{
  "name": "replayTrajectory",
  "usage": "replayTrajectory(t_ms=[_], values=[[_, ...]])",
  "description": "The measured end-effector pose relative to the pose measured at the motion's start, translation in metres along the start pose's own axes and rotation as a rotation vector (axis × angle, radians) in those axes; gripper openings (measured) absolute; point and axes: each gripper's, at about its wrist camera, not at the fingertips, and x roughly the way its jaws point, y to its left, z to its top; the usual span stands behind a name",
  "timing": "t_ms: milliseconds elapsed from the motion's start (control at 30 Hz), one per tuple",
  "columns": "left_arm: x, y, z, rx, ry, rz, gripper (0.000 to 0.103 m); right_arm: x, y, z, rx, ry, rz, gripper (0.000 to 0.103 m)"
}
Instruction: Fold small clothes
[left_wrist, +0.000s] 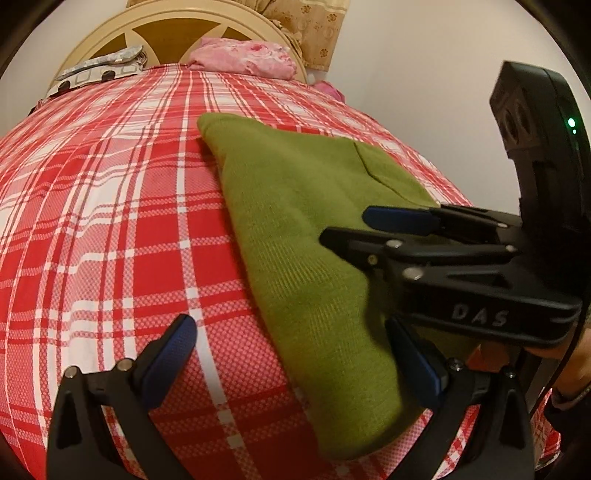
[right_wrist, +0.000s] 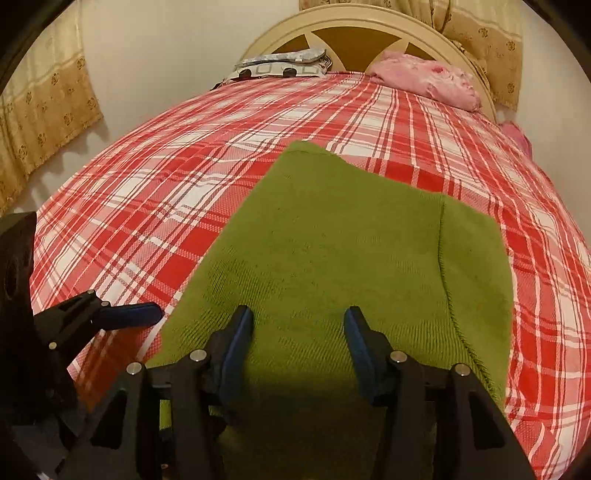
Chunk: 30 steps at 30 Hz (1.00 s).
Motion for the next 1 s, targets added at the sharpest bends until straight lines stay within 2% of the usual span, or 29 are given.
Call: replayTrajectory(t_ms=[100,200,267,333,400,467,600,767,900,1000], values=[[0.0,0.0,0.0,-0.001,0.0,0.0,0.103,-0.01,-0.008,0.004,0.03,-0.041,0.031,0.054],[0.0,-0.001,0.0,0.004,0.002,0.005,0.103,-0.026,-0.03,0.012,0.081,-0.111,0.011,0.054],[0.001,0.0,0.001,0.006,0.004,0.008,0.103,-0.022,-0.051,0.018,0.135,-0.087,-0.023,0.054],[0.002,0.0,0.0,0.007,0.005,0.009,0.103,-0.007,-0.069,0.019,0.167,-0.022,-0.082,0.054],[0.003,-0.001,0.001,0.009,0.007,0.01,0.103,0.004,-0.082,0.016,0.192,0.029,-0.096,0.054],[0.004,-0.001,0.002,0.012,0.008,0.013,0.103,0.005,-0.091,0.012,0.225,0.015,-0.062,0.054],[0.005,-0.001,0.003,0.01,0.015,0.012,0.103,0.004,-0.091,0.009,0.219,0.003,-0.061,0.054],[0.001,0.003,0.011,-0.019,0.038,-0.023,0.103,-0.024,-0.107,0.004,0.295,-0.064,-0.017,0.054],[-0.008,0.006,0.019,-0.069,-0.01,-0.062,0.103,-0.029,-0.128,-0.004,0.332,-0.036,0.0,0.054],[0.002,0.004,0.025,-0.072,-0.005,-0.069,0.103,-0.023,-0.15,-0.012,0.389,-0.011,0.083,0.054]])
